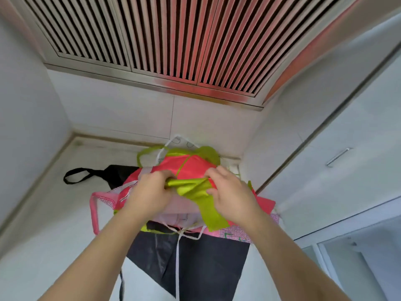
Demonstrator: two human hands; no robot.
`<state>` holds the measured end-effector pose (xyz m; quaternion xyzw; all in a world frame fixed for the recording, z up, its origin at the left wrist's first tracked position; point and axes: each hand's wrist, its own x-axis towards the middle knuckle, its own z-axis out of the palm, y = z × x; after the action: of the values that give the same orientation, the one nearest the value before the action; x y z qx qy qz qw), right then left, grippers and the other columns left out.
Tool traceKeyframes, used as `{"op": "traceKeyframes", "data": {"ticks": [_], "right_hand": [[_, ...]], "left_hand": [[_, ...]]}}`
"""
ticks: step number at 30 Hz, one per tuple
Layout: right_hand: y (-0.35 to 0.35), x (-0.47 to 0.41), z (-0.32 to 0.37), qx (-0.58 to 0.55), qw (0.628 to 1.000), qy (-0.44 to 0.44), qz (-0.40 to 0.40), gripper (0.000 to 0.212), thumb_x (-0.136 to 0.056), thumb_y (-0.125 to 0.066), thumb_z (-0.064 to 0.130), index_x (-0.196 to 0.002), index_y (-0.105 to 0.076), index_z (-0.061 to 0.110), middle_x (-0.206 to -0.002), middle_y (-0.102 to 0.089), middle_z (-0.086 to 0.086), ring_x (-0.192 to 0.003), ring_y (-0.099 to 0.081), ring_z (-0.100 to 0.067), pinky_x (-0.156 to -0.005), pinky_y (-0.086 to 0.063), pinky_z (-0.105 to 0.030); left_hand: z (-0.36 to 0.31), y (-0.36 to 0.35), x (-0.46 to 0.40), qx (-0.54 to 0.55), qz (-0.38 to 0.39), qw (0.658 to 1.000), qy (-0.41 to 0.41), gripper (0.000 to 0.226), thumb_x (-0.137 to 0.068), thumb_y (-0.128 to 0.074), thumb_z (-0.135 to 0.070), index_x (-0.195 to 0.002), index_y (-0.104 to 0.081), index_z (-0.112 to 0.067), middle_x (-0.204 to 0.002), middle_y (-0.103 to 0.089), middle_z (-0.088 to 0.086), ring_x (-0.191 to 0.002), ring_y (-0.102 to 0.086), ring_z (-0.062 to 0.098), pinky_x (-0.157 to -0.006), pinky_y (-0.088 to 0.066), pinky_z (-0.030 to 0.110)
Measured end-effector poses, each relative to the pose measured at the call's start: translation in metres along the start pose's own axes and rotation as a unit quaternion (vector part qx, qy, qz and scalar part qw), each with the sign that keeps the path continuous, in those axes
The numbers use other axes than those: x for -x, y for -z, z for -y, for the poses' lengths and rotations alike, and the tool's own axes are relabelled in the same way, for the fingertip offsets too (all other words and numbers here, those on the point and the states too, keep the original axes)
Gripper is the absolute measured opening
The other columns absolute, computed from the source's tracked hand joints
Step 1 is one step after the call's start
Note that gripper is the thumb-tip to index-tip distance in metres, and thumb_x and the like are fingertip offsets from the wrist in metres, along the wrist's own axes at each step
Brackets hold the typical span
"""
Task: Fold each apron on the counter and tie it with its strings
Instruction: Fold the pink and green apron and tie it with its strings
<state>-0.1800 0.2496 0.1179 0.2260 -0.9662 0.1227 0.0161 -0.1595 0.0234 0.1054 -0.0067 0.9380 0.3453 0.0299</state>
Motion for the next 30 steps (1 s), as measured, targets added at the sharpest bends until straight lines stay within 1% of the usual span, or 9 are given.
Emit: {"op": "traceKeyframes", "data": {"ticks": [2,6,9,11,14,22,26,28,30], "right_hand": [[0.021,-0.002,-0.002,0.061,0.997,-0.053,0.01,0.036,-0.093,-0.066,0.018,-0.126,-0.054,0.025,-0.122,-0.055,0.002,-0.115,-0.06,-0.027,-0.082,-0.057,-0.047],[0.053,0.003,-0.009,0.098,0.981,-0.169,0.013,0.039,-0.084,-0.06,0.012,-0.121,-0.06,0.024,-0.119,-0.065,-0.005,-0.113,-0.065,-0.034,-0.085,-0.057,-0.044],[0.069,0.01,-0.013,0.082,0.962,-0.237,-0.111,0.053,-0.075,-0.059,0.004,-0.127,-0.057,0.013,-0.119,-0.062,-0.015,-0.114,-0.061,-0.041,-0.091,-0.053,-0.046],[0.079,0.015,-0.002,0.015,0.961,-0.181,-0.209,0.067,-0.075,-0.063,0.015,-0.14,-0.048,0.009,-0.133,-0.053,-0.013,-0.127,-0.052,-0.035,-0.107,-0.045,-0.045],[0.084,0.016,0.056,-0.167,0.975,-0.096,-0.114,0.09,-0.079,-0.063,0.051,-0.156,-0.022,0.028,-0.154,-0.03,0.007,-0.141,-0.035,-0.012,-0.115,-0.037,-0.036],[0.097,0.006,-0.025,-0.053,0.988,-0.147,-0.009,0.022,-0.076,-0.05,0.005,-0.076,-0.059,0.025,-0.085,-0.07,-0.01,-0.089,-0.069,-0.037,-0.07,-0.053,-0.038],[0.116,0.004,-0.07,0.068,0.987,-0.141,0.039,0.023,-0.084,-0.048,0.013,-0.091,-0.069,0.02,-0.098,-0.07,-0.013,-0.1,-0.069,-0.037,-0.077,-0.056,-0.039],[0.136,-0.003,-0.075,0.104,0.985,-0.135,0.022,0.017,-0.089,-0.051,0.012,-0.089,-0.067,0.018,-0.094,-0.069,-0.014,-0.1,-0.069,-0.038,-0.079,-0.057,-0.038],[0.165,-0.007,-0.068,0.107,0.978,-0.133,-0.123,0.029,-0.086,-0.053,0.008,-0.102,-0.074,0.02,-0.093,-0.071,-0.015,-0.097,-0.07,-0.04,-0.079,-0.059,-0.041]], "left_hand": [[-0.003,0.032,-0.005,0.014,-0.022,1.0,-0.013,0.011,-0.092,-0.061,-0.022,-0.091,-0.072,-0.022,-0.076,-0.068,0.001,-0.082,-0.064,0.032,-0.066,-0.046,0.037],[-0.017,0.074,-0.006,0.048,-0.091,0.994,-0.037,0.034,-0.101,-0.062,-0.024,-0.068,-0.053,-0.02,-0.058,-0.051,0.001,-0.061,-0.055,0.022,-0.049,-0.041,0.025],[-0.03,0.089,-0.002,0.048,-0.126,0.99,-0.045,0.03,-0.101,-0.059,-0.025,-0.074,-0.056,-0.016,-0.059,-0.05,0.002,-0.065,-0.048,0.029,-0.057,-0.033,0.038],[-0.049,0.094,0.001,0.034,-0.147,0.987,-0.054,0.037,-0.102,-0.058,-0.028,-0.067,-0.049,-0.018,-0.055,-0.045,0.001,-0.059,-0.044,0.022,-0.058,-0.028,0.042],[-0.092,0.091,0.007,0.016,-0.116,0.988,-0.099,0.031,-0.097,-0.059,-0.028,-0.066,-0.055,-0.025,-0.058,-0.055,-0.001,-0.061,-0.054,0.017,-0.055,-0.039,0.035],[-0.116,0.113,0.009,-0.176,0.031,0.973,-0.148,0.033,-0.078,-0.083,-0.047,-0.073,-0.062,-0.022,-0.061,-0.057,-0.005,-0.059,-0.053,0.009,-0.054,-0.04,0.029],[-0.091,0.129,0.007,-0.291,0.074,0.953,-0.029,0.021,-0.083,-0.078,-0.044,-0.078,-0.066,-0.027,-0.071,-0.059,-0.008,-0.058,-0.059,0.006,-0.054,-0.045,0.026],[-0.093,0.145,0.006,-0.326,0.022,0.945,0.0,0.011,-0.088,-0.073,-0.038,-0.094,-0.072,-0.029,-0.074,-0.057,-0.011,-0.071,-0.063,0.016,-0.062,-0.051,0.028],[-0.096,0.165,0.007,-0.311,-0.181,0.929,-0.089,0.016,-0.08,-0.067,-0.02,-0.094,-0.074,-0.025,-0.078,-0.061,-0.003,-0.081,-0.063,0.03,-0.069,-0.056,0.039]]}}
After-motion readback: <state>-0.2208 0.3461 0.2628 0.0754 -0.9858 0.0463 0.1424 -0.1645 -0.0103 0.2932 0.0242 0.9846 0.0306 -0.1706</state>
